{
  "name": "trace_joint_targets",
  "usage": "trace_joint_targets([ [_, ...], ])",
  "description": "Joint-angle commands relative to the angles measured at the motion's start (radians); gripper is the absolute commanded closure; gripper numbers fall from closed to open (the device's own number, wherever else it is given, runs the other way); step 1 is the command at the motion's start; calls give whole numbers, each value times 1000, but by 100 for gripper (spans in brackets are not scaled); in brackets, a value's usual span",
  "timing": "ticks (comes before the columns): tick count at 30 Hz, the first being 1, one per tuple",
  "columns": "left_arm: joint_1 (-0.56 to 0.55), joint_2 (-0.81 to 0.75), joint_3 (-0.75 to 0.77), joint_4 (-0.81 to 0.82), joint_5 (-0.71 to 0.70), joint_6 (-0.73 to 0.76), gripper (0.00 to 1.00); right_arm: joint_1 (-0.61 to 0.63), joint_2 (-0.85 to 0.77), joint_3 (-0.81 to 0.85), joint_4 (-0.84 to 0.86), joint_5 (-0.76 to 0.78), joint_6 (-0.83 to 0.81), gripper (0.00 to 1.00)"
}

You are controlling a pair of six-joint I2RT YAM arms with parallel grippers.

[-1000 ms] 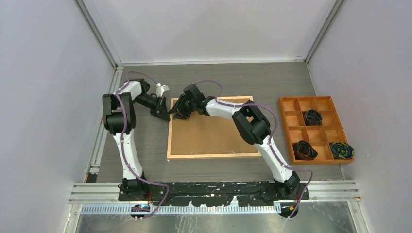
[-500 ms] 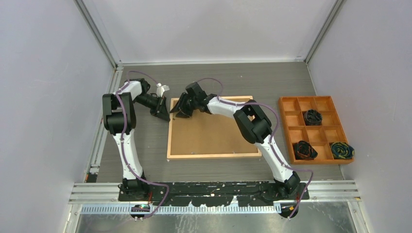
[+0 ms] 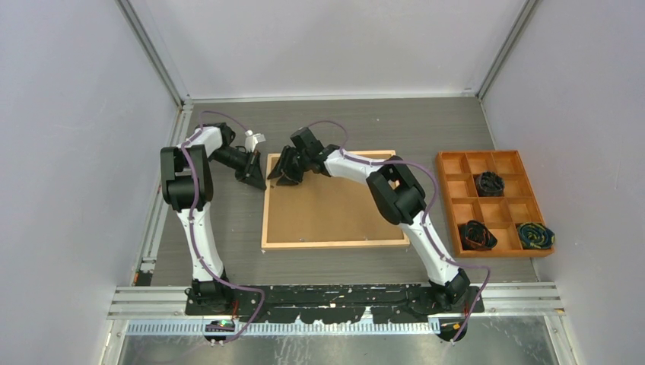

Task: Put the photo into the frame
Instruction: Install the photo frame at the center of the board.

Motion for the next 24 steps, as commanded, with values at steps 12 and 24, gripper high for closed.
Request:
trace_joint_targets([
  [12,-14,-27,5,66,-37,37,93,19,31,102,-74,-72,-60,56],
  [24,-14,-30,10,53,-44,48,93,-35,-23,97,-90,-58,-90,56],
])
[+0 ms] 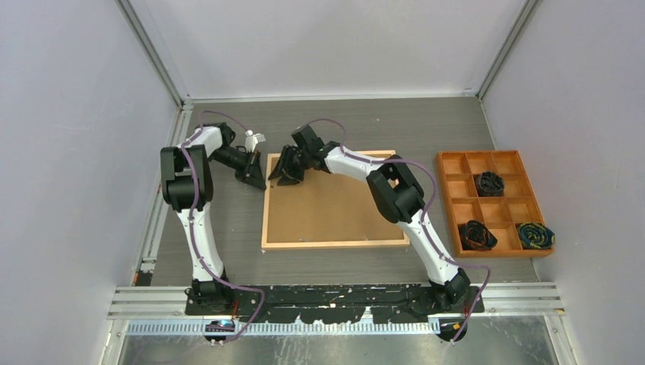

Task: Put the photo into the frame
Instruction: Install the photo frame at the center of the board.

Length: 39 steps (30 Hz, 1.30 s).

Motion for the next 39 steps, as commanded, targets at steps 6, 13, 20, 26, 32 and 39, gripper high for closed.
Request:
trace_joint_targets([
  [6,-12,-32,4,55,-43,44,93,-17,-1,76,-18,5,-9,56],
  [13,-13,-31,8,55,-42,44,93,9,24,86,-20,-10,-6,56],
  [20,-13,-34,3,55,-44,46,93,19,34,86,-25,-19,-10,56],
  [26,-13,-36,-3,57,-45,49,93,20,46,89,-25,-25,-9,56],
  [32,-14,-36,0,53,-42,52,94,20,61,104,-28,-17,-19,56],
  [39,-12,-37,0,52,-44,55,94,18,71,134,-57,11,-46,56],
])
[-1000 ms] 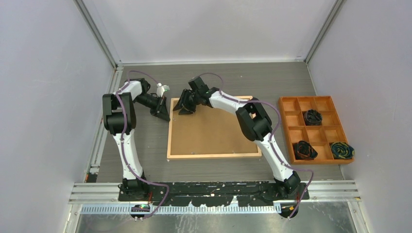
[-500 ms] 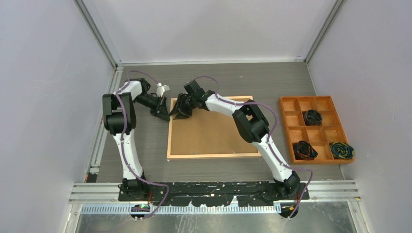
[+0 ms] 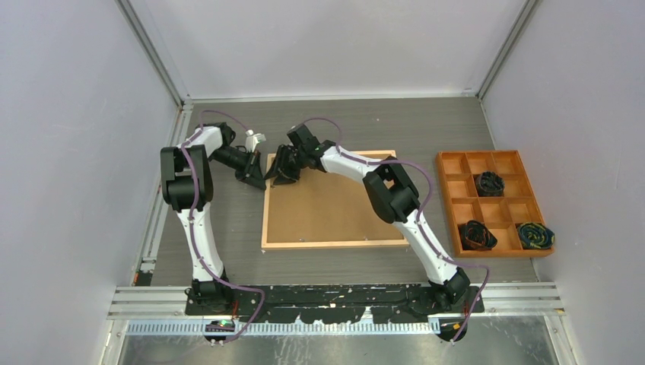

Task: Put the photo into the frame
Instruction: Install the photo frame at the center of the board.

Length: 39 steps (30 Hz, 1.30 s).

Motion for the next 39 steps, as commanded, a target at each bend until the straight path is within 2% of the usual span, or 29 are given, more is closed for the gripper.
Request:
trace_joint_targets([
  [1,-12,-34,0,53,-42,35,94,4,25,48,-23,20,-27,56],
  [10,-12,-34,1,52,-45,36,94,11,26,14,-6,-20,-3,57],
  [20,-12,-37,2,52,-42,38,94,33,12,-18,20,-52,41,62],
  [26,-11,-42,2,46,-42,42,94,4,10,34,-3,-47,35,60],
  [28,-9,-47,8,34,-46,48,94,-23,-5,60,-20,-37,25,56],
  [33,19,-78,29,-31,-59,105,93,-134,-165,0,-8,19,-6,30],
  [35,18,-98,14,-46,-92,135,92,-183,-263,-95,15,45,-19,23],
  [39,8,-156,-68,-32,-137,178,90,-310,-488,-389,31,140,-58,10],
])
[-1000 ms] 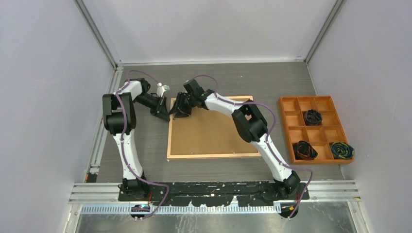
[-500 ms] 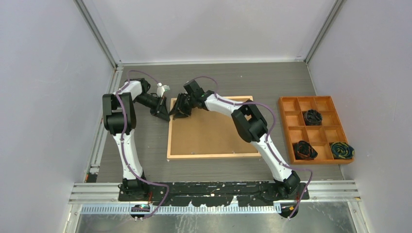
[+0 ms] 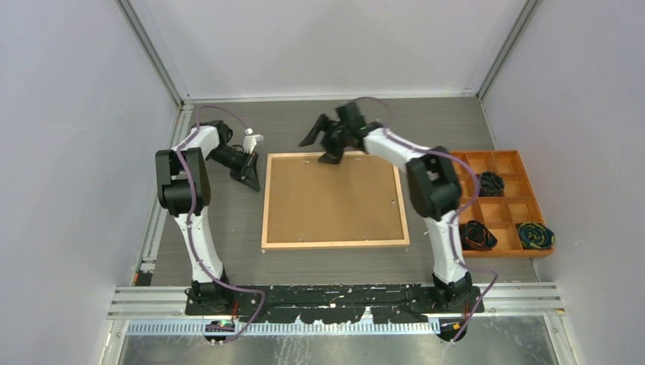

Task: Put the photo into the frame
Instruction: Adjust the photo frame at the center of the board.

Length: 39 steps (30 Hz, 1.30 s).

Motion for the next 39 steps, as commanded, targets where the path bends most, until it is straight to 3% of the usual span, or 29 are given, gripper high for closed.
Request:
trace_joint_targets([
  [1,-10,-124,-81,-8,-76,86,90,-155,-332,-249,-3,167,-79,7],
  [3,-31,-160,-133,11,-114,101,90,-228,-437,-370,-51,279,-110,1],
  [10,-134,-235,-276,69,-230,132,90,-437,-677,-730,-31,525,-112,0],
  [15,-190,-254,-320,71,-262,131,90,-463,-645,-786,10,495,-110,0],
  [19,-239,-278,-366,87,-270,140,90,-457,-529,-743,48,352,-88,0],
  [25,-345,-286,-353,72,-239,147,89,-374,-345,-566,63,261,-56,0],
  [34,-578,-228,-316,66,-197,110,83,-194,-3,21,-133,189,-96,0],
  [37,-656,-213,-300,41,-166,110,75,-148,106,208,-208,165,-136,0],
  [39,-692,-199,-271,-11,-126,135,61,-131,186,336,-263,148,-176,0],
])
